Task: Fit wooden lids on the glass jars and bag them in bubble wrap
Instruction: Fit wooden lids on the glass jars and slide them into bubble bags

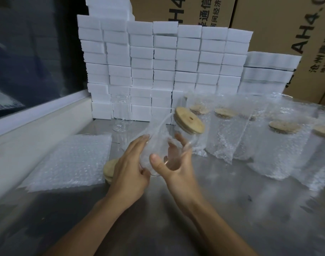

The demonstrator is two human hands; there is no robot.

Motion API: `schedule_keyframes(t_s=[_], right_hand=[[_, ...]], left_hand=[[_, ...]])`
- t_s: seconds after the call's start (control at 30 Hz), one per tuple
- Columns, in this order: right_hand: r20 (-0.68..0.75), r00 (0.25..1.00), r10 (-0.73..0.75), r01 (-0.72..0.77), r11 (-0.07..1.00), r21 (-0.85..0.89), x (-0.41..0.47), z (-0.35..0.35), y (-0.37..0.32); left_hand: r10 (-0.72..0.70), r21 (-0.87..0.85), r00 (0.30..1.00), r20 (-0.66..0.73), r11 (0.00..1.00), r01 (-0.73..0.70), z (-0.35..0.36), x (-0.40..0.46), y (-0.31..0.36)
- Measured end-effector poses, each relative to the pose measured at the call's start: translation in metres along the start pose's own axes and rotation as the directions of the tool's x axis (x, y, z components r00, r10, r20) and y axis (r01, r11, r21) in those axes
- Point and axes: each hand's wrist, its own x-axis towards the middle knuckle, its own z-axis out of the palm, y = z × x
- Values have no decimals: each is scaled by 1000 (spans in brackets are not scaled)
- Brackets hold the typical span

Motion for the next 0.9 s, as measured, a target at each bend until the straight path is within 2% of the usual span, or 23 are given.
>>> schedule_keyframes(t_s=[0.17,0.33,0.43,0.5,0.63,0.73,0.83,0.9], right_hand=[[30,999,-12,16,991,-136,3,2,7],[80,996,49,-40,994,-104,3,0,3],[146,981,130,-138,989,45,7,2,-3],[179,962,207,-236,958,161,7,2,-7],[266,928,261,-341,883,324,6,-5,-12],[220,936,275,-332,898,290,8,-7,-12],[79,940,332,-341,923,177,8,-8,-4],[-8,950,313,-309,942,129,8,-10,-2]], left_hand=[[-19,101,999,-35,995,23,4,6,-9],[-39,162,999,16,986,36,6,7,-17],[-69,163,998,1,984,68,2,7,-17],[-84,150,996,-20,985,86,0,7,-16],[-76,118,997,-8,990,77,-4,4,-14],[-26,98,1000,-15,995,27,-5,3,-11],[43,131,999,-1,990,-43,-5,2,-4],[81,141,996,21,986,-83,-5,0,1]])
